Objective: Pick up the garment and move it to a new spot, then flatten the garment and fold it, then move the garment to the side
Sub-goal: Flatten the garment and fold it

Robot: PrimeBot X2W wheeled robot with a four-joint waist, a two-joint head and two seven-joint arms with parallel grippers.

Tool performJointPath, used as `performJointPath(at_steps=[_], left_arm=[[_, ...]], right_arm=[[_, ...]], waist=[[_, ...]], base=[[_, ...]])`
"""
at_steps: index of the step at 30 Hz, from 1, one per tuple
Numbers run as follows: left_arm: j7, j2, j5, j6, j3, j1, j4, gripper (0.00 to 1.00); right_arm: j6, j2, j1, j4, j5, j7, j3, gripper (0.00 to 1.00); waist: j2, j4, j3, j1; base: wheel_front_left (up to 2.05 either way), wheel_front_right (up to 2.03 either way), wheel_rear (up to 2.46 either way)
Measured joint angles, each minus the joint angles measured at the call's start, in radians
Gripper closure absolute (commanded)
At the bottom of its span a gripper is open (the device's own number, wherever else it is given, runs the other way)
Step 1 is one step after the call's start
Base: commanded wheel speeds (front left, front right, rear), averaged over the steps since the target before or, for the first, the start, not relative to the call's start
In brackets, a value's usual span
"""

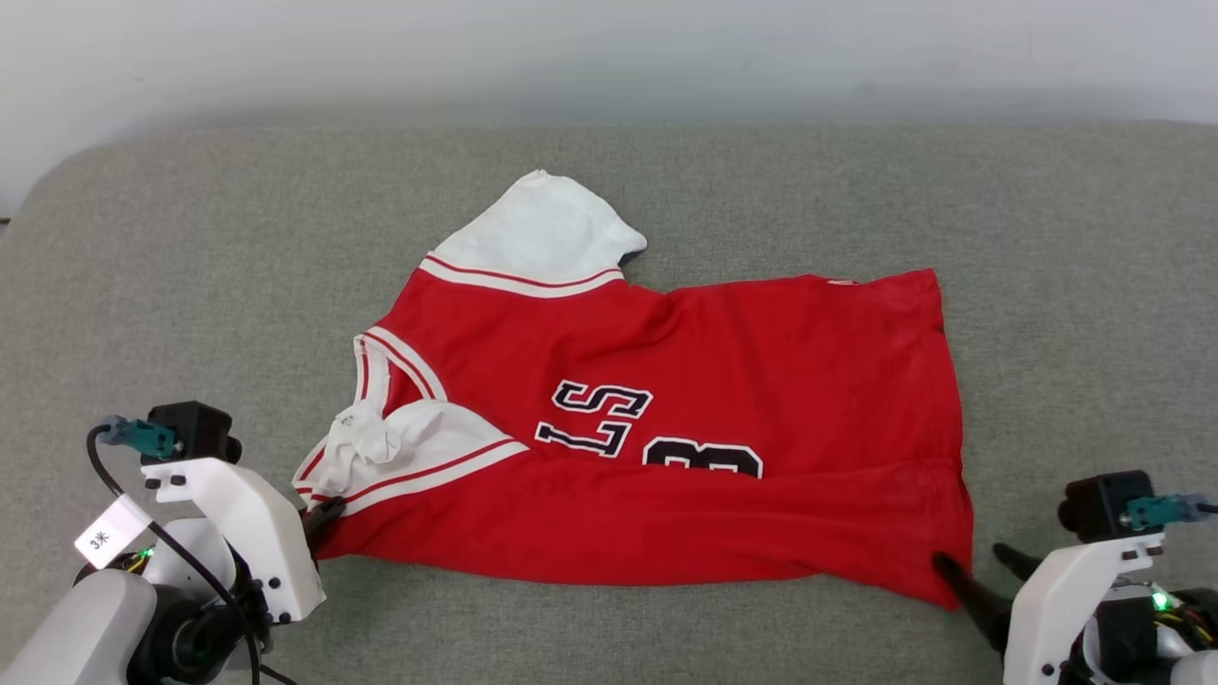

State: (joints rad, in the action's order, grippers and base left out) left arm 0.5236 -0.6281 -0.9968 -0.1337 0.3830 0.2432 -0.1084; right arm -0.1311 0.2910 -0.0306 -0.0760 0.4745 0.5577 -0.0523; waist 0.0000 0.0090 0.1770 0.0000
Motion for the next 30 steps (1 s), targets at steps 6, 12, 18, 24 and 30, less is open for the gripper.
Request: performJointPath(at_steps=[6, 12, 18, 24, 30], left_arm=[[-0.009, 0.005, 0.001, -0.009, 0.001, -0.011, 0.023, 1.00], [-0.022, 0.010, 0.002, -0.008, 0.001, -0.012, 0.025, 1.00], [-0.052, 0.012, 0.016, -0.007, 0.001, -0.019, 0.030, 1.00], [-0.062, 0.009, 0.015, -0.026, 0.003, -0.092, 0.070, 1.00], [-0.070, -0.014, 0.002, -0.068, -0.007, -0.203, 0.122, 1.00]], right_arm=[[0.000, -0.006, -0.008, -0.043, 0.022, 0.069, -0.033, 0.00], [0.002, -0.006, -0.030, -0.070, 0.048, 0.104, -0.057, 1.00], [-0.001, -0.002, -0.046, -0.073, 0.053, 0.075, -0.054, 1.00], [0.000, 0.008, -0.023, -0.051, 0.053, 0.060, -0.034, 1.00], [0.000, 0.007, 0.061, -0.002, 0.061, 0.095, -0.026, 1.00]], waist=[[0.0000, 0.012, 0.032, 0.0000], [0.0000, 0.020, 0.049, 0.0000], [0.0000, 0.020, 0.026, 0.0000], [0.0000, 0.018, -0.034, 0.0001], [0.0000, 0.016, -0.107, 0.0000]], base=[[0.00, 0.00, 0.00], [0.00, 0.00, 0.00], [0.00, 0.00, 0.00], [0.00, 0.00, 0.00], [0.00, 0.00, 0.00]])
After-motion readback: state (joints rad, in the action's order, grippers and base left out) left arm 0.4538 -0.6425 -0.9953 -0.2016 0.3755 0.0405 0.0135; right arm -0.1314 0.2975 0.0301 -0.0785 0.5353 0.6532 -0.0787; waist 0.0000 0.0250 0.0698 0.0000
